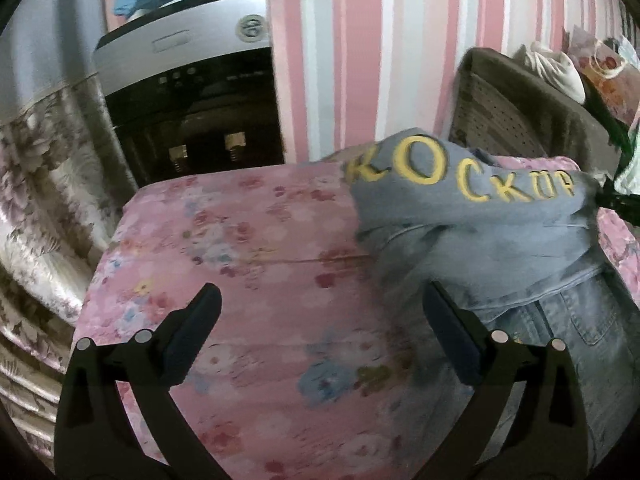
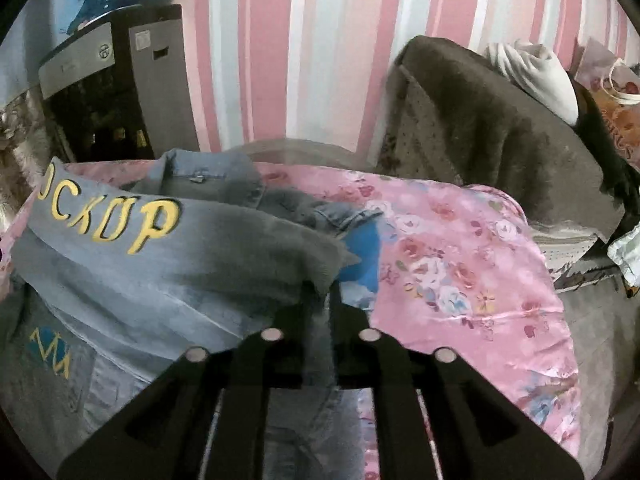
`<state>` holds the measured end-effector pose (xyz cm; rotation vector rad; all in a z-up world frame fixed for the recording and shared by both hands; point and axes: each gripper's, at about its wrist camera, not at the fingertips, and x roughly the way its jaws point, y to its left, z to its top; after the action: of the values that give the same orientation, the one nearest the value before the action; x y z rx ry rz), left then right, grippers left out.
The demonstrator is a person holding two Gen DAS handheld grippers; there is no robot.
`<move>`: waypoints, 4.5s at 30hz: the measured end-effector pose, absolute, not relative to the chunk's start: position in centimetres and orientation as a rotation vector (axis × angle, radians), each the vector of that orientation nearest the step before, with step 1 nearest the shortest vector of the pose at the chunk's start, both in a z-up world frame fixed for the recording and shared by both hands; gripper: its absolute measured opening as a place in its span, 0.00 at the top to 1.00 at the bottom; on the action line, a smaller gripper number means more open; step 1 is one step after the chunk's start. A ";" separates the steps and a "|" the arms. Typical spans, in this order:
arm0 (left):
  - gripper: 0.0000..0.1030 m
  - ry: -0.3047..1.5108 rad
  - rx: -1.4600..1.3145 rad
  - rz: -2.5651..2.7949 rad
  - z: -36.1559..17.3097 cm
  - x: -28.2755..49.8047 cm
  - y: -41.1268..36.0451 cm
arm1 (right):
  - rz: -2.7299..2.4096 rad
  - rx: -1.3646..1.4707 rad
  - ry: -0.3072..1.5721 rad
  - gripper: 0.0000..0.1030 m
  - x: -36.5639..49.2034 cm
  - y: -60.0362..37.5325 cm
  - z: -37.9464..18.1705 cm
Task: Fold large clothes
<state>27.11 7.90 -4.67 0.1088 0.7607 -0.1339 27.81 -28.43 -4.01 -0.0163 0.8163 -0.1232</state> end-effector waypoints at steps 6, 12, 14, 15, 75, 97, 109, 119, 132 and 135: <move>0.03 0.774 0.151 -0.171 -4.7 28.4 5.2 | -0.041 0.113 0.789 0.58 26.7 -30.4 -3.5; 0.15 0.821 0.115 -0.228 -6.1 30.2 3.1 | 0.048 0.163 0.876 0.58 28.0 -30.4 -7.9; 0.49 0.882 0.115 -0.268 -7.2 31.3 2.3 | 0.096 0.212 0.860 0.60 28.3 -30.5 -8.8; 0.49 0.906 0.111 -0.264 -7.7 31.8 2.1 | 0.130 0.235 0.839 0.75 28.2 -30.5 -8.7; 0.37 0.883 0.168 -0.158 -8.4 39.0 3.4 | 0.078 -0.033 0.777 0.61 32.6 -28.5 -6.0; 0.28 0.951 0.213 -0.238 -9.8 36.5 -3.3 | 0.212 -0.104 0.853 0.59 32.7 -23.0 -9.0; 0.27 0.888 0.188 -0.251 -6.8 28.3 0.2 | 0.177 -0.117 0.865 0.51 24.4 -25.5 -7.3; 0.30 1.051 0.199 -0.210 -11.2 27.1 2.0 | 0.156 -0.060 0.965 0.51 24.7 -27.3 -11.3; 0.05 0.907 0.198 -0.144 -6.8 20.9 3.0 | 0.149 0.034 0.776 0.09 17.2 -28.1 -5.4; 0.03 0.841 0.164 -0.137 -5.6 18.5 3.2 | 0.122 0.049 0.718 0.03 14.4 -27.9 -4.5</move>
<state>18.52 3.24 -5.59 0.1637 0.8413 -0.1373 14.36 -27.92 -4.51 0.0491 0.7182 0.1221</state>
